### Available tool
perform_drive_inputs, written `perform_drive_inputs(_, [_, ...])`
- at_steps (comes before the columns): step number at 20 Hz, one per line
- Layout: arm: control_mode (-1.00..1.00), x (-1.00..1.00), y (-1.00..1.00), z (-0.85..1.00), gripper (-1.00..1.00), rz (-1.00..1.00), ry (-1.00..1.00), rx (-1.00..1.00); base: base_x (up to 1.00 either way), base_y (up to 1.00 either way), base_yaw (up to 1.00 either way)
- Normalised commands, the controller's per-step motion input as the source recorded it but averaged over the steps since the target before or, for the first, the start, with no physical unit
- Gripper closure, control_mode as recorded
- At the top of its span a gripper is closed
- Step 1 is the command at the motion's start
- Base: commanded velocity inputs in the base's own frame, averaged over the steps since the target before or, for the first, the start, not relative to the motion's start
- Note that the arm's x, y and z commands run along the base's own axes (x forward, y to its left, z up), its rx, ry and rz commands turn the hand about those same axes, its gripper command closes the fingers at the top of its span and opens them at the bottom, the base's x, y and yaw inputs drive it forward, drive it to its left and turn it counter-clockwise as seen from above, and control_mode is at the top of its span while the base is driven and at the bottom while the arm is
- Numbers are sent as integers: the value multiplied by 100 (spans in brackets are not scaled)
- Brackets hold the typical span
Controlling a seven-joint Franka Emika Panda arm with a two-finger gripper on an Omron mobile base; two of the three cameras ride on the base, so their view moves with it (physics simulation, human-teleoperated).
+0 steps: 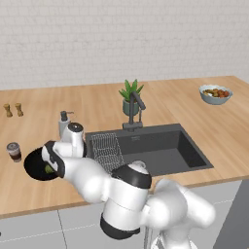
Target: Pick the lime from the sink and place it in the bowl. Then pick the bowl and place it in the microwave. Then close the microwave door and press the start button.
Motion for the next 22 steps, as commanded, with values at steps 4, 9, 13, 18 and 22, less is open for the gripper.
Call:
perform_drive_inputs(4, [-100,11,18,-34,-100,0,5,0,0,0,0])
perform_drive_inputs(9, [-100,14,9,-29,100,0,6,0,0,0,0])
perform_drive_inputs(13, [-100,4,6,-8,100,0,2,0,0,0,0])
perform_drive_inputs(18, [-100,-10,0,0,100,0,0,0,0,0,0])
perform_drive_inputs(22, [-100,-24,0,4,100,0,0,0,0,0,0])
